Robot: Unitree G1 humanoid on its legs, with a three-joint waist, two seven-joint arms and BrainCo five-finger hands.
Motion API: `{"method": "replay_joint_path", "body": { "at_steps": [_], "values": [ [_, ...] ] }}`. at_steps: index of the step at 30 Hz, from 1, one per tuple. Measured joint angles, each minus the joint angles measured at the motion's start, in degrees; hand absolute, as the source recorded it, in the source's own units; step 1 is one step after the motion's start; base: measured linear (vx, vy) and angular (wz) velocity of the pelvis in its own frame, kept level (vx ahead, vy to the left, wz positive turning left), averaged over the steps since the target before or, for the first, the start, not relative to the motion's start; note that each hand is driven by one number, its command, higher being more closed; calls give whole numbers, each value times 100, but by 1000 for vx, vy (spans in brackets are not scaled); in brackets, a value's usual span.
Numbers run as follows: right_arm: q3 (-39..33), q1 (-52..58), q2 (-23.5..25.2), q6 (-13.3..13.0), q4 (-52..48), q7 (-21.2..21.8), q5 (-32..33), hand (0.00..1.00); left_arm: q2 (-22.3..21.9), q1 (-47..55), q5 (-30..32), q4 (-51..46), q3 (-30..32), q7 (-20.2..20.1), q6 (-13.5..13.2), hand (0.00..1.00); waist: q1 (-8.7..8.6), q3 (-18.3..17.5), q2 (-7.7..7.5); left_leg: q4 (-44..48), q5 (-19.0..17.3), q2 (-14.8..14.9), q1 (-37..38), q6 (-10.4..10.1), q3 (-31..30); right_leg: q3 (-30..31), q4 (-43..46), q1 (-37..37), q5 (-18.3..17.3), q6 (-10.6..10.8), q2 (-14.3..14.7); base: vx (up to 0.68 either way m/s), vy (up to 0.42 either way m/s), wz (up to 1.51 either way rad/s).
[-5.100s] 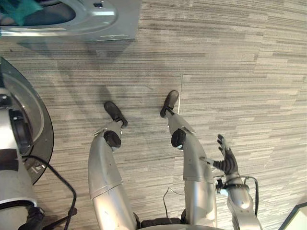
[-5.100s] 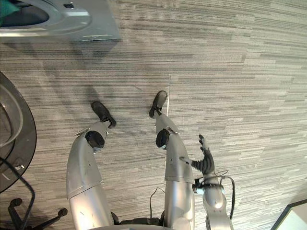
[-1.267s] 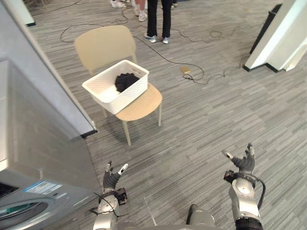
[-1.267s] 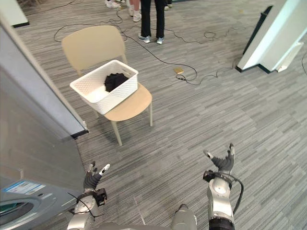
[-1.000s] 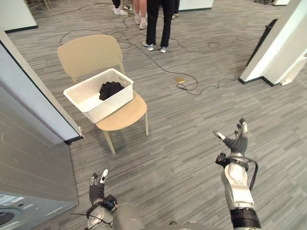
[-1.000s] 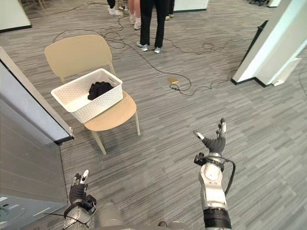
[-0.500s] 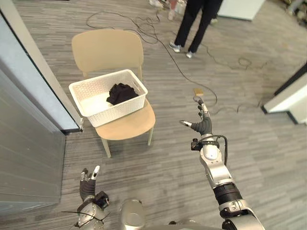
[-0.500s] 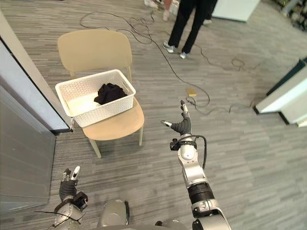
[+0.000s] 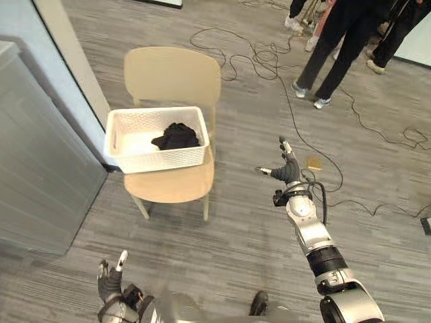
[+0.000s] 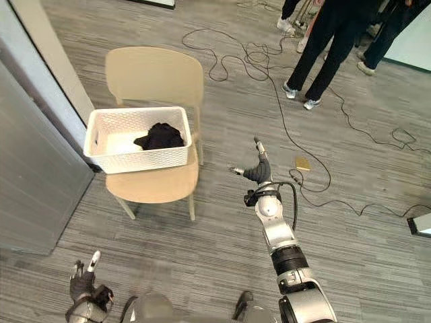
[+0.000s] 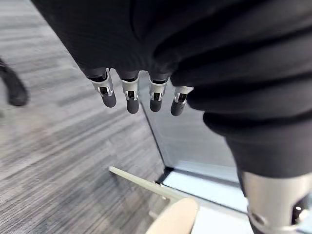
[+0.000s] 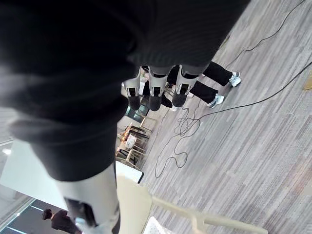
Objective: Pick up the laundry basket with both hands and put the clothes into the washing machine.
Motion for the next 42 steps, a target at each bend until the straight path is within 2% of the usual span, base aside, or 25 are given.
{"method": "replay_joint_path", "body": {
  "at_steps": [2, 3, 4, 6, 8, 9, 10, 11, 12, 15, 17, 19, 20, 21, 22, 23, 26, 29, 30, 31, 32, 33, 35, 40, 42],
  "values": [
    [6, 69, -160, -1, -2, 21, -5, 0, -24, -36, -84, 58, 0, 39, 14, 0, 61, 116, -54, 1058, -209, -29, -368, 257, 512, -168, -355, 455, 19, -115, 130, 196, -346, 50],
    [5, 68, -209, -4, -35, 17, -28, 0, -24, -35, -216, 58, 4, 115, 13, 0, 116, 156, -101, 1542, -341, -161, -534, 327, 1151, -277, -544, 712, 6, -175, 200, 201, -292, 38],
    [-16, 63, -221, -4, -51, 8, -56, 0, -24, -37, -233, 58, 4, 126, 13, 0, 141, 169, -120, 1586, -410, -261, -590, 295, 1368, -318, -601, 778, 0, -184, 214, 221, -261, 37],
    [-49, 60, -265, -8, -130, -35, -163, 0, -25, -123, -263, 57, 1, 118, 11, 0, 176, 217, -174, 1346, -568, -605, -765, 127, 1769, -477, -725, 879, -6, -194, 222, 146, -86, 34],
    [-116, 34, -290, -8, -130, -91, -170, 0, -21, -279, -265, 57, -53, 78, 13, 0, 182, 279, -229, 126, -512, -908, -901, 71, 2233, -702, -782, 872, -56, -117, 160, 155, 36, 50],
    [-122, 35, -297, -3, -130, -92, -171, 0, -34, -323, -237, 63, -78, 59, 22, 0, 177, 284, -212, -519, -331, -1005, -902, -89, 2262, -786, -743, 859, -137, -37, 136, 187, 140, 64],
    [-117, 16, -178, 14, -127, -100, -171, 0, 40, -360, -198, 64, -143, -14, 29, 0, 185, 326, -386, -867, -213, -1227, -823, 172, 2314, -830, -568, 786, -256, 117, 0, 203, 159, 67],
    [-74, -39, -62, 14, -125, -96, -172, 0, 162, -361, -187, 64, -190, -39, 29, 0, 186, 326, -598, -1119, -117, -1458, -786, 241, 2354, -851, -622, 752, -272, 160, -143, 189, 109, 60],
    [18, -155, -12, 13, -97, -93, -172, 0, 209, -361, -185, 79, -172, -31, 42, 0, 217, 324, -689, -1227, -89, -1586, -766, 251, 2359, -868, -807, 809, -228, 257, -194, 146, 56, 41],
    [407, -701, 51, -40, 103, -77, -213, 0, 212, -336, -183, 75, -166, -16, 45, 0, 406, 339, -735, -1217, -79, -1782, -682, 342, 2354, -877, -1436, 1177, 105, 347, -180, 143, 33, 19],
    [643, -886, 125, -46, 300, -73, -260, 0, 267, -327, -171, 78, -170, -17, 45, 0, 504, 360, -749, -1159, -178, -1807, -569, 393, 2291, -883, -1379, 1315, 164, 366, -190, 106, 33, 6],
    [820, -960, 312, -37, 527, -54, -453, 0, 259, -297, -58, 120, -218, -20, 47, 0, 527, 415, -647, -1176, -385, -1593, -399, 294, 2212, -854, -423, 1050, 108, 373, -245, 49, 64, -12],
    [948, -1054, 462, -7, 697, -18, -540, 0, 373, -327, 47, 264, -356, -19, 75, 0, 506, 458, -645, -1189, -507, -1489, -323, 207, 2193, -851, 557, 684, 75, 349, -415, 4, 75, -10],
    [1084, -1171, 561, 27, 891, 25, -698, 0, 514, -340, 155, 308, -472, -4, 137, 0, 498, 511, -701, -1235, -531, -1500, -239, 187, 2219, -858, 1283, 360, 72, 290, -621, 36, 88, -7],
    [1147, -1265, 604, 30, 1012, 33, -744, 0, 559, -342, 205, 302, -536, 7, 140, 0, 502, 532, -761, -1259, -537, -1508, -175, 189, 2227, -858, 1503, 271, 24, 222, -708, 77, 29, 2],
    [1266, -1487, 672, 63, 1243, 43, -891, 0, 642, -368, 273, 298, -572, 12, 140, 0, 512, 538, -818, -1296, -550, -1503, -80, 176, 2217, -875, 1582, 224, -124, 19, -771, 104, -2, 8],
    [1321, -1949, 823, 108, 1313, 51, -1067, 0, 712, -528, 222, 183, -557, 17, 129, 0, 517, 570, -786, -1394, -490, -1447, -46, 205, 2189, -856, 795, 24, -253, -173, -637, 83, -47, 10],
    [1356, -2017, 795, 164, 1305, 73, -1073, 0, 777, -741, -107, -36, -577, -39, 67, 0, 436, 620, -712, -1354, -406, -1451, -230, 87, 1766, -283, -216, -133, -152, -100, -339, 103, -145, 49],
    [1354, -2020, 778, 207, 1311, 90, -1076, 0, 812, -803, -167, -40, -605, -44, 53, 0, 375, 624, -721, -1275, -400, -1485, -321, 77, 1630, -191, -369, -132, -35, -77, -322, 113, -196, 101],
    [1350, -2057, 735, 236, 1331, 153, -1094, 0, 877, -939, -218, -48, -667, -55, 27, 0, 348, 697, -820, -1125, -393, -1602, -407, 63, 1445, -43, -580, -129, 424, -41, -356, 113, -230, 106],
    [1363, -2227, 738, 235, 1562, 186, -1142, 0, 935, -1031, -218, -44, -690, -86, 9, 0, 362, 811, -853, -1006, -381, -1685, -487, -4, 1311, -87, -638, -80, 598, 63, -423, 146, -320, 84],
    [1366, -2370, 736, 236, 1711, 189, -1162, 0, 932, -1061, -217, -53, -681, -112, 2, 0, 369, 834, -839, -1006, -332, -1639, -524, -84, 1227, -95, -717, -14, 587, 78, -358, 88, -281, 36],
    [1425, -3024, 675, 254, 2195, 242, -1310, 0, 808, -1075, -213, -76, -696, -155, -9, 0, 392, 1056, -605, -1401, -92, -1554, -624, -363, 972, -297, -1019, -46, 680, -53, -91, 6, -217, 20],
    [1408, -3899, 444, 271, 2624, 295, -1485, 0, 859, -1110, -51, -69, -1107, -303, -3, 0, 406, 1330, -549, -2383, 625, -1525, -740, -584, 737, -654, -1351, -266, 784, -201, 126, -52, -141, 33],
    [1393, -4217, 339, 282, 2809, 293, -1643, 0, 865, -1214, 31, -67, -1405, -426, 5, 0, 511, 1360, -524, -2728, 905, -1517, -900, -634, 636, -770, -1466, -470, 842, -285, 200, -55, -66, 19]
  ]
}}
